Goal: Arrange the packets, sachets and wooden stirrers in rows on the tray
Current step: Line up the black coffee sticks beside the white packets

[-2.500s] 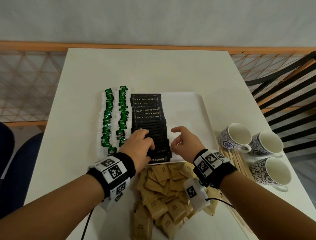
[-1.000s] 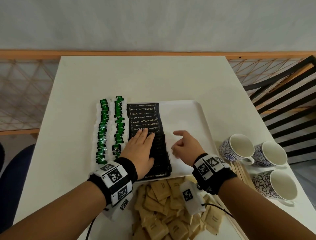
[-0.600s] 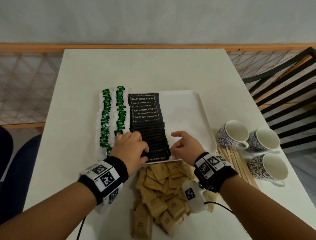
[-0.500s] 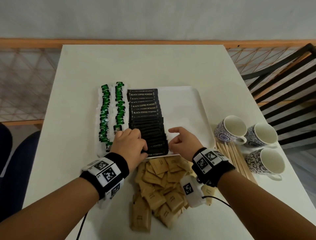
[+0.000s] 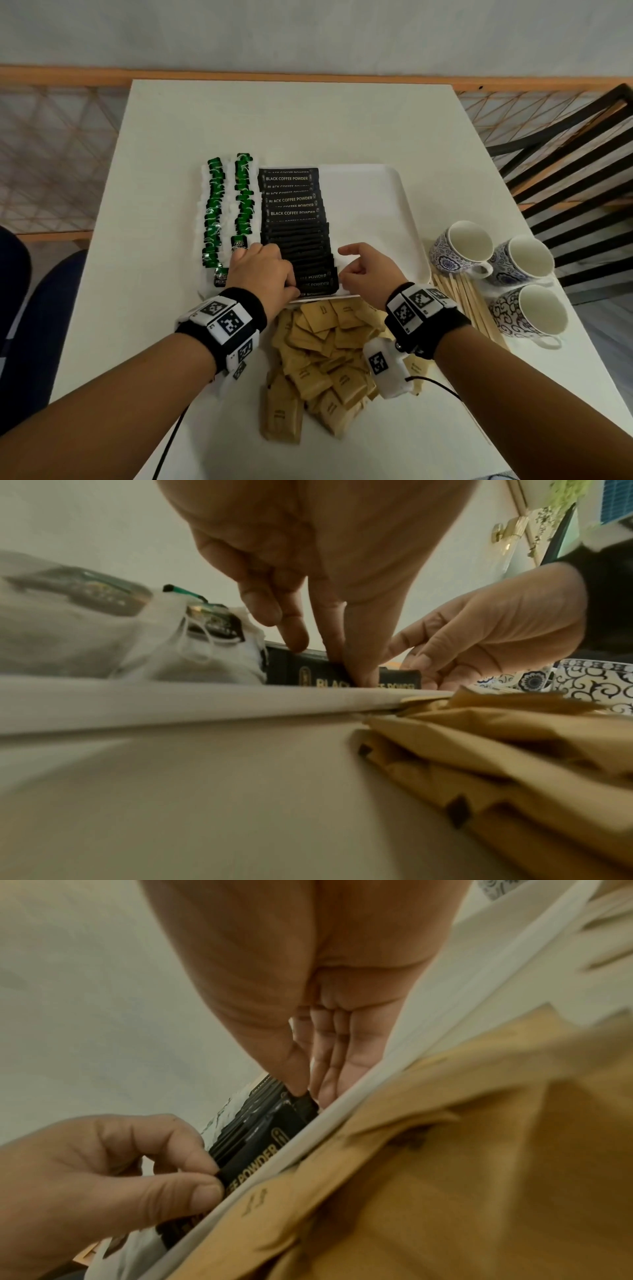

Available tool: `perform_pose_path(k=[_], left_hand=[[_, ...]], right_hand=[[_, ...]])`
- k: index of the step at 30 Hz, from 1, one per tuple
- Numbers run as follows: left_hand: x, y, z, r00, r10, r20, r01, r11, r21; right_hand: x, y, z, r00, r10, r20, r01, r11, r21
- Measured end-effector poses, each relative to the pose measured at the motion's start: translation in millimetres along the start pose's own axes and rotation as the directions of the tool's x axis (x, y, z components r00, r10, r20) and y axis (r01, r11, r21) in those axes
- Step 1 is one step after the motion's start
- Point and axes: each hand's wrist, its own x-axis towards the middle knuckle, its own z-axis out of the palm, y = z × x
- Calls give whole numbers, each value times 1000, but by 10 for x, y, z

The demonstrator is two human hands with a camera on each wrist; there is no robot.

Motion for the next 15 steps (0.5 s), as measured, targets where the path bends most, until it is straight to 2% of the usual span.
perform_pose_path(k=[15], left_hand=[[-70, -10, -32, 999, -10, -37, 8, 998, -69]], right_hand=[[-9, 54, -10, 999, -30, -14, 30, 999, -44]])
